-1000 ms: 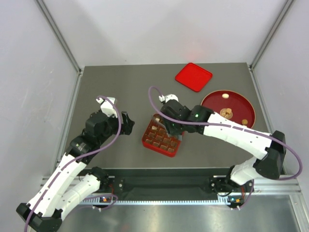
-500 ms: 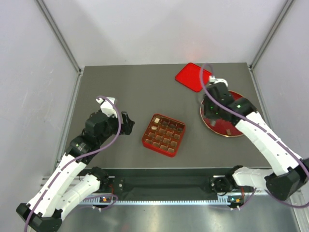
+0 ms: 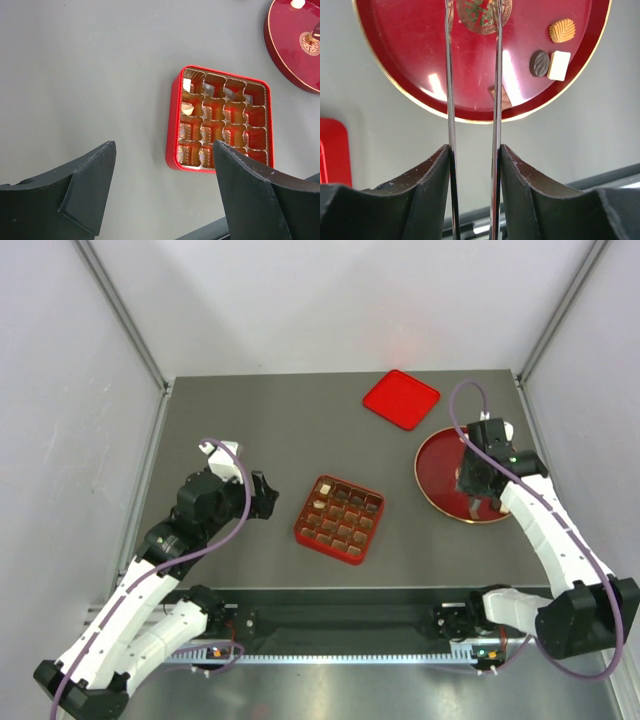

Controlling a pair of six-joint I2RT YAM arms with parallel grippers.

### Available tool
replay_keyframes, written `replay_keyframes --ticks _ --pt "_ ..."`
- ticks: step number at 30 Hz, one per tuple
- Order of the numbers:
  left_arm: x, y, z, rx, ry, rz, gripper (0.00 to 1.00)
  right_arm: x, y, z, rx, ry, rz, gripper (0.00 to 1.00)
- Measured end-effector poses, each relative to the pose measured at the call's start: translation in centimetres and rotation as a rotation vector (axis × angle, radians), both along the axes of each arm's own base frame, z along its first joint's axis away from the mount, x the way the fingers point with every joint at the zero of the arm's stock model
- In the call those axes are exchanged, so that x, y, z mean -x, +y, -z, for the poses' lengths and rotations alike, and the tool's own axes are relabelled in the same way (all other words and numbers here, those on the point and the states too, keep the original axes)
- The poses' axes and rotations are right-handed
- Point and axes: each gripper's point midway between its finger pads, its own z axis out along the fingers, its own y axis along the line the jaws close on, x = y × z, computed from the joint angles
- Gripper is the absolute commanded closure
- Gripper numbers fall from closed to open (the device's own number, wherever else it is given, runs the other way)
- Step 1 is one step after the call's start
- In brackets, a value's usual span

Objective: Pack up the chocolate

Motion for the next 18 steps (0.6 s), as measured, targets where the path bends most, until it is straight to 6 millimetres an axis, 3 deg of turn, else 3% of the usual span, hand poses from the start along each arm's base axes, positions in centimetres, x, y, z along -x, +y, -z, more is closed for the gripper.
replay_keyframes --ticks 18 --pt "0.0 0.0 0.0 0.000 0.000 0.000 0.17 -0.8 -2.0 3.0 -0.017 0.020 0.058 0.58"
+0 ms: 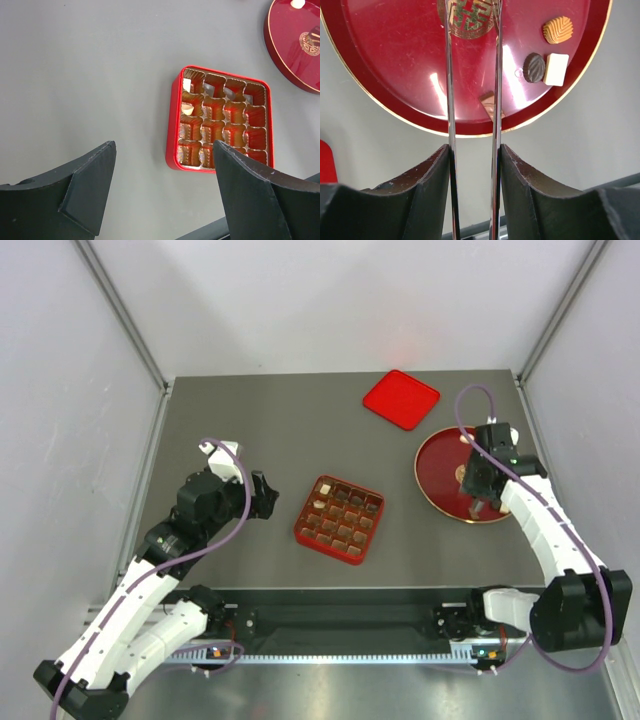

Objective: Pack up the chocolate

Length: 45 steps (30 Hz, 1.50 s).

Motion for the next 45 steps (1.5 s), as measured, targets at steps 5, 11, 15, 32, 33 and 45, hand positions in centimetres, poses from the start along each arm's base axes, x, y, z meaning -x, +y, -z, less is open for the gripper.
replay_keyframes --ticks 5,11,15,32,33,45 --pt "0.0 0.0 0.0 0.000 0.000 0.000 0.17 -0.4 0.1 0.3 -0.009 -0.008 -0.006 0.58" --pt "0.0 0.0 0.0 0.000 0.000 0.000 0.17 -0.9 -0.2 0.9 -0.007 0.002 0.001 0.58" --pt "0.0 0.0 0.0 0.000 0.000 0.000 0.17 -1.1 -0.4 1.2 -0.005 0.011 0.003 0.59" --pt "0.0 0.0 0.1 -0.002 0.004 0.000 0.17 -1.4 0.6 1.4 -0.053 0.008 -0.035 0.71" --pt "0.0 0.0 0.1 -0.002 0.004 0.000 0.17 -1.3 0.7 1.1 -0.061 0.001 -0.043 0.71" --pt "0.0 0.0 0.1 -0.002 0.003 0.000 0.17 -1.2 4.2 -3.5 -0.170 -0.127 -0.172 0.72"
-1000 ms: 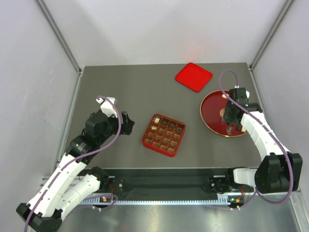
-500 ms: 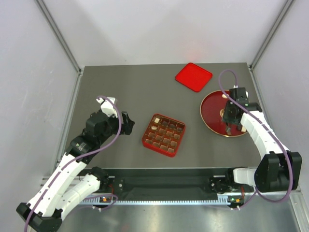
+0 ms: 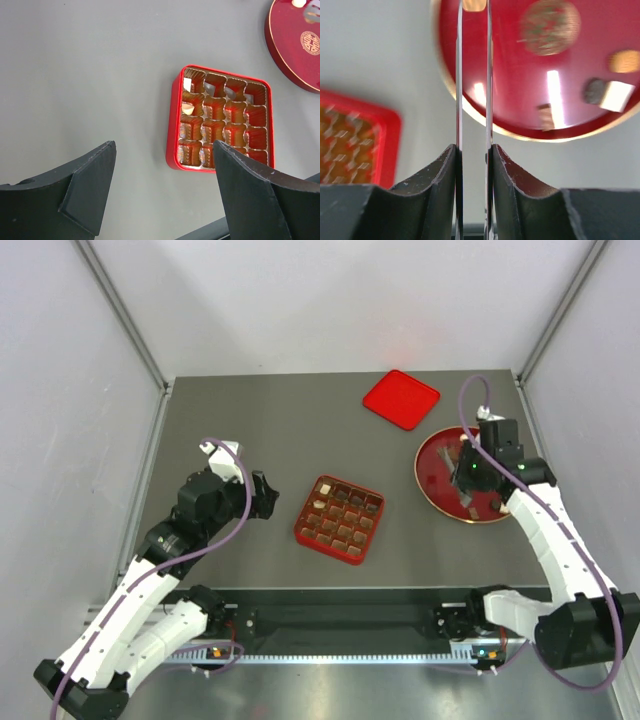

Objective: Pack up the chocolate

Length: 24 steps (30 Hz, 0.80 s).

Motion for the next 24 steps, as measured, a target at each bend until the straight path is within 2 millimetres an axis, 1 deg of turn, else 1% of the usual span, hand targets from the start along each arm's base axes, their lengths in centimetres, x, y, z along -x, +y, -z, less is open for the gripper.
replay_keyframes --ticks 2,4,9,10,12,15,17,21,24 --pt "0.0 0.0 0.0 0.000 0.001 0.000 0.17 0.3 1.5 -0.5 -0.023 -0.011 -0.046 0.72" --pt "0.0 0.0 0.0 0.000 0.000 0.000 0.17 0.8 4.0 -1.1 -0.047 -0.025 -0.118 0.72" --pt "0.0 0.0 0.0 -0.001 0.001 0.000 0.17 3.3 11.7 -3.2 -0.109 -0.051 -0.371 0.72" --pt "0.0 0.0 0.0 0.000 0.000 0.000 0.17 3.9 12.9 -3.7 -0.118 -0.058 -0.413 0.72" --pt "0.0 0.0 0.0 -0.001 0.001 0.000 0.17 4.9 14.7 -4.3 -0.126 -0.064 -0.475 0.72" --pt "0.0 0.0 0.0 0.000 0.000 -0.001 0.17 6.2 16.5 -4.6 -0.133 -0.057 -0.551 0.72" --pt "0.0 0.0 0.0 -0.001 0.001 -0.001 0.17 7.1 17.6 -4.3 -0.138 -0.038 -0.598 0.72" --pt "0.0 0.0 0.0 -0.001 0.002 0.000 0.17 8.4 18.9 -3.3 -0.136 0.012 -0.662 0.72" --pt "0.0 0.0 0.1 -0.001 0.002 0.000 0.17 9.4 19.5 -2.8 -0.130 0.041 -0.703 0.71"
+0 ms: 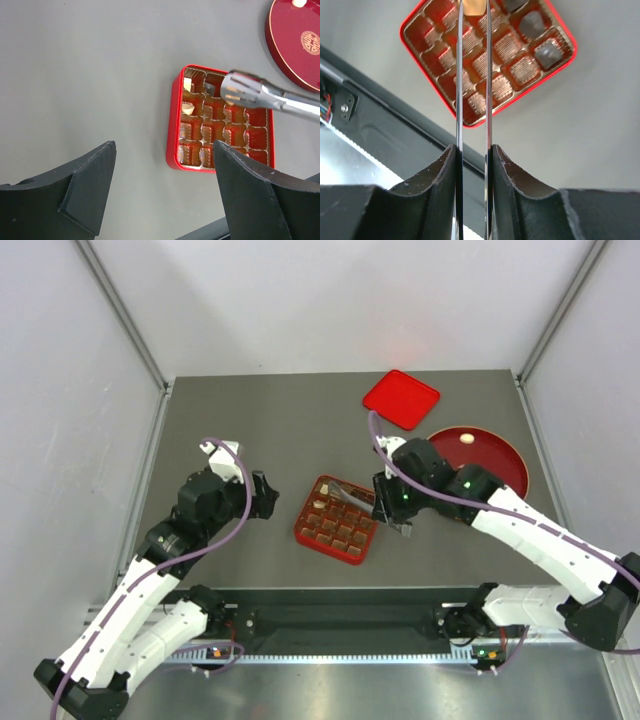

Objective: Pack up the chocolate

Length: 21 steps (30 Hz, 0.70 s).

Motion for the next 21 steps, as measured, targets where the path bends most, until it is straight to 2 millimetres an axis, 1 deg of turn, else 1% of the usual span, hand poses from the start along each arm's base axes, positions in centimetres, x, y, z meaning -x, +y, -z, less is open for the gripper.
replay_keyframes --ticks 7,15,21 --pt "0.0 0.0 0.0 0.000 0.000 0.000 0.17 1.0 0.4 0.2 0.010 0.011 -0.035 0.70" --pt "0.0 0.0 0.0 0.000 0.000 0.000 0.17 1.1 0.2 0.5 0.026 0.020 -0.033 0.68" --pt "0.0 0.0 0.0 0.000 0.000 0.000 0.17 1.0 0.3 1.3 0.052 0.034 -0.031 0.66"
